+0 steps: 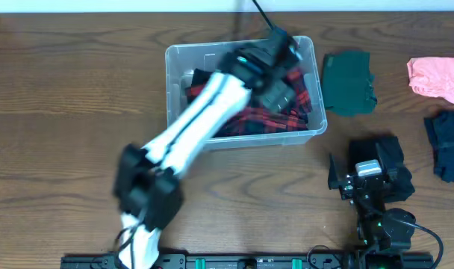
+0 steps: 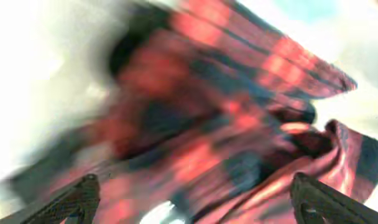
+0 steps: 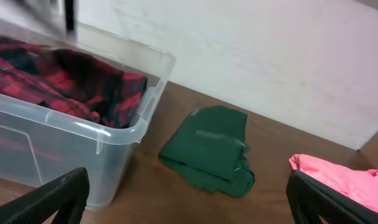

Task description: Pack container

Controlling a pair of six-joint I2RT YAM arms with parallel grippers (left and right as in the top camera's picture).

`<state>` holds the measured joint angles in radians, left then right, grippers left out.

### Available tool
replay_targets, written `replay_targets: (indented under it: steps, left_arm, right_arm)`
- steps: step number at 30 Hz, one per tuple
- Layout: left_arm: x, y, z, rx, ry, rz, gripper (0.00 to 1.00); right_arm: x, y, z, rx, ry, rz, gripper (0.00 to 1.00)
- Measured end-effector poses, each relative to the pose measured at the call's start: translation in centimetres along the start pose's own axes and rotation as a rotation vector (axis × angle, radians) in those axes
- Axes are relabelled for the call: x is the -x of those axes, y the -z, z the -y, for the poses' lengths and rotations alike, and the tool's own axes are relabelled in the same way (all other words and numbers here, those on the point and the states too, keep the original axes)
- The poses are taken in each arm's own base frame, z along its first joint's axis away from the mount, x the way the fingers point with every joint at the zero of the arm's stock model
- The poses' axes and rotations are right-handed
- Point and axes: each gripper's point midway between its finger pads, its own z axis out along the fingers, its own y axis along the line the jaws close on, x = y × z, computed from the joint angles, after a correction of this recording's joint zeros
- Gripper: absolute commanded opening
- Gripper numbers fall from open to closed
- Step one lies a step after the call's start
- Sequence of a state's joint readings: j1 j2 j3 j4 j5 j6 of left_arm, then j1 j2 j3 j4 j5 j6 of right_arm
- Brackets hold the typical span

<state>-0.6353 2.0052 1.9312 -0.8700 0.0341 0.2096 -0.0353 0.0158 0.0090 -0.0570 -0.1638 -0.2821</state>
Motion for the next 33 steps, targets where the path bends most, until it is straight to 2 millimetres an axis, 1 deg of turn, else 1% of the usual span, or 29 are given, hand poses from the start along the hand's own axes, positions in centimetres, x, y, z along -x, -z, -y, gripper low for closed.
replay_targets:
  steps: [2,4,5,7,10,13,16,18,24,26,28,29,31,33]
  left_arm:
    - [0.6,4.8,-2.2,0.069,0.024,0.060,0.98]
    - [0.5,10.1,-4.0,0.134,0.047,0.120,0.98]
    - [0.1,12.9,-4.6,0.162,0.056,0.147,0.98]
    - [-1.3,18.1,-5.5,0.218,0.073,0.190,0.98]
    - [-3.6,24.3,-6.1,0.278,0.094,0.252,0.98]
    - [-5.1,29.4,-6.2,0.320,0.112,0.350,0.98]
    - [-6.6,33.4,-6.0,0.343,0.123,0.436,0.98]
    - [-7.9,35.5,-5.7,0.351,0.128,0.473,0.98]
    - [-12.7,40.7,-4.6,0.367,0.138,0.561,0.98]
    - [-14.5,42.1,-4.2,0.372,0.140,0.584,0.98]
    - [-16.8,43.0,-4.0,0.395,0.141,0.578,0.98]
    - [-17.5,43.3,-4.0,0.404,0.143,0.577,0.98]
    - [-19.0,44.3,-4.5,0.455,0.157,0.583,0.98]
    - [-19.9,45.1,-5.4,0.520,0.178,0.588,0.98]
  right_arm:
    - [0.0,0.0,0.0,0.000,0.000,0.000,0.99]
    - [0.0,0.0,0.0,0.000,0.000,0.000,0.99]
    - [0.0,0.0,0.0,0.000,0.000,0.000,0.99]
    - [0.0,0.0,0.0,0.000,0.000,0.000,0.99]
    - [0.0,0.0,0.0,0.000,0.000,0.000,0.99]
    - [0.0,0.0,0.0,0.000,0.000,0.000,0.99]
    - [0.0,0.0,0.0,0.000,0.000,0.000,0.99]
    - [0.0,0.0,0.0,0.000,0.000,0.000,0.99]
    - [0.0,0.0,0.0,0.000,0.000,0.000,0.99]
    - [0.0,0.0,0.0,0.000,0.000,0.000,0.99]
    - [0.0,0.0,0.0,0.000,0.000,0.000,0.99]
    - [0.0,0.0,0.0,0.000,0.000,0.000,0.99]
    - [0.0,0.0,0.0,0.000,0.000,0.000,0.99]
    - [0.0,0.0,0.0,0.000,0.000,0.000,0.99]
